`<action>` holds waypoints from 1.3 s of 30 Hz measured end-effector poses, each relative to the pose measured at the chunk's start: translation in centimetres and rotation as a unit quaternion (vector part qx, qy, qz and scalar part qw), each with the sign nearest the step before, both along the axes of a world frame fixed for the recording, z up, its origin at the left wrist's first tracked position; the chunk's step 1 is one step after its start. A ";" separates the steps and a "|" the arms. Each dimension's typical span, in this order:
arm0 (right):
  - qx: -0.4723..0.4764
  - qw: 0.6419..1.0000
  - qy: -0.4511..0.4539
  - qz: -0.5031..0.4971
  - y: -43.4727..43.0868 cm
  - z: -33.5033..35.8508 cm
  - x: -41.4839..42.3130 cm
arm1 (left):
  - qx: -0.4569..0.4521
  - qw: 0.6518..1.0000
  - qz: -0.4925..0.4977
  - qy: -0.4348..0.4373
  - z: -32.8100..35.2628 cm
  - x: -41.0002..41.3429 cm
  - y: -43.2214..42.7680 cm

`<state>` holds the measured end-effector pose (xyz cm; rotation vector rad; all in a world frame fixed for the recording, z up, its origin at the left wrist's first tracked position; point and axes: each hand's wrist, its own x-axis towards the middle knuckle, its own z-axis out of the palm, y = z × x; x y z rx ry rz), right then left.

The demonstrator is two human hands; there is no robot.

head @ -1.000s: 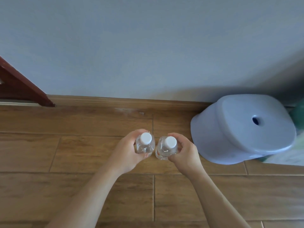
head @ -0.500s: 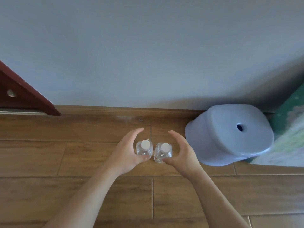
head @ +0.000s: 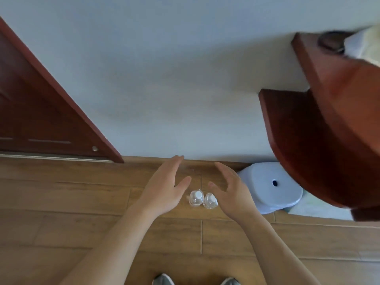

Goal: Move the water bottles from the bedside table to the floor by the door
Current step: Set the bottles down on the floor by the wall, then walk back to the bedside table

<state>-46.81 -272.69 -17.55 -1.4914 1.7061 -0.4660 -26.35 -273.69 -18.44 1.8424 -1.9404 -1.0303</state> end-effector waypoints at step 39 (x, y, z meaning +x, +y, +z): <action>-0.211 0.940 0.262 0.055 3.4 53.0 -5.6 | -0.145 0.973 -0.001 -0.181 52.7 -4.1 3.4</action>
